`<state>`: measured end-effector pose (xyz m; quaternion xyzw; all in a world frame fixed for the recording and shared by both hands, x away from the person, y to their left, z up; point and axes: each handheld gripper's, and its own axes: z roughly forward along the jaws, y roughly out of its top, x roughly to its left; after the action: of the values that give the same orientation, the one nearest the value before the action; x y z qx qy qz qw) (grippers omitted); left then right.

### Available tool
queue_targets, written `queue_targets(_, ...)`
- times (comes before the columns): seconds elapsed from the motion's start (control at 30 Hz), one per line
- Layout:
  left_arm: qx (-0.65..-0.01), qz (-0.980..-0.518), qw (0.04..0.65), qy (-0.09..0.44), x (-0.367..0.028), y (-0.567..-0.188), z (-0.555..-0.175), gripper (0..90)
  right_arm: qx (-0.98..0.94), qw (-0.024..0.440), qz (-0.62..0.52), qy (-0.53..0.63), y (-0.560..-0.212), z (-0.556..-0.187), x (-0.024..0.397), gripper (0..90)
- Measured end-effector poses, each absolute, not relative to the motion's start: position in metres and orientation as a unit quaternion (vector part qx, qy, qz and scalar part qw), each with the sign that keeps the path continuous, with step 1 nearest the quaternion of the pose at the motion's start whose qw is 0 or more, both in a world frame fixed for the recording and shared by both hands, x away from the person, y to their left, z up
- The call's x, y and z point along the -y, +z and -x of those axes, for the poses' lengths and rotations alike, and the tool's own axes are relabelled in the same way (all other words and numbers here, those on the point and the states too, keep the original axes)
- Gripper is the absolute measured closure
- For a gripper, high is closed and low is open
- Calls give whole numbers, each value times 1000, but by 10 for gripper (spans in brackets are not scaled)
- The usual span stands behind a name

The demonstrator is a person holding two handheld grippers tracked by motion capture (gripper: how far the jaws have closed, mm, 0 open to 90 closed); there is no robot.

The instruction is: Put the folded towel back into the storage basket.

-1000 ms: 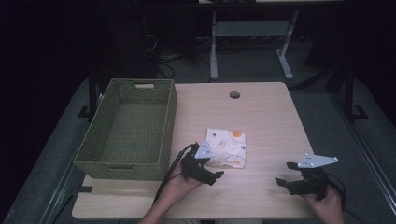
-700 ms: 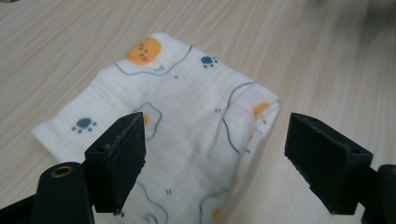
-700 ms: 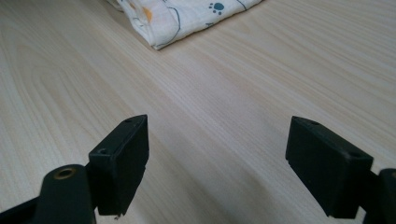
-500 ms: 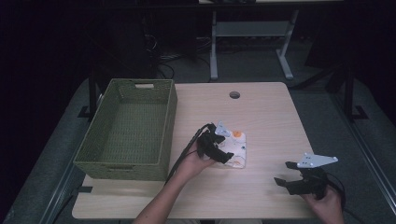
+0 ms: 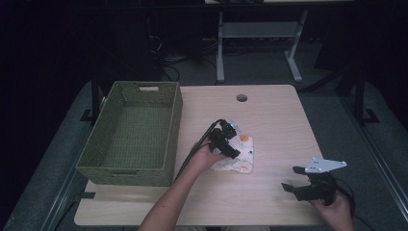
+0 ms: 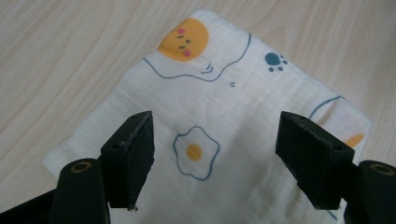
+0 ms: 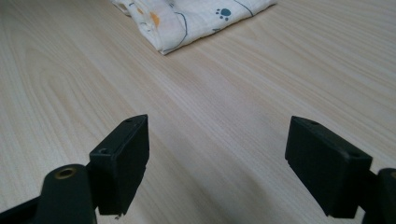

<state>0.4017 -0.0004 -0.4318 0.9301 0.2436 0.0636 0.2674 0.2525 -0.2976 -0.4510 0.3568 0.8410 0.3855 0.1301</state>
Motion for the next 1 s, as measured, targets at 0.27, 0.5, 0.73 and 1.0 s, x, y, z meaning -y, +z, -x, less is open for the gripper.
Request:
queue_targets(0.27,-258,-934,245,42,7,-447,-406,319,-840,128,-357,388,-451,-253,297,214)
queue_targets(0.5,-251,-937,235,60,10,-448,-405,343,-841,128,-355,387,-451,-253,296,214)
queue_targets(0.73,-253,-937,233,64,10,-447,-405,422,-843,130,-352,385,-451,-253,295,215)
queue_targets(1.0,-257,-935,234,66,8,-446,-407,557,-844,131,-352,383,-451,-253,295,217)
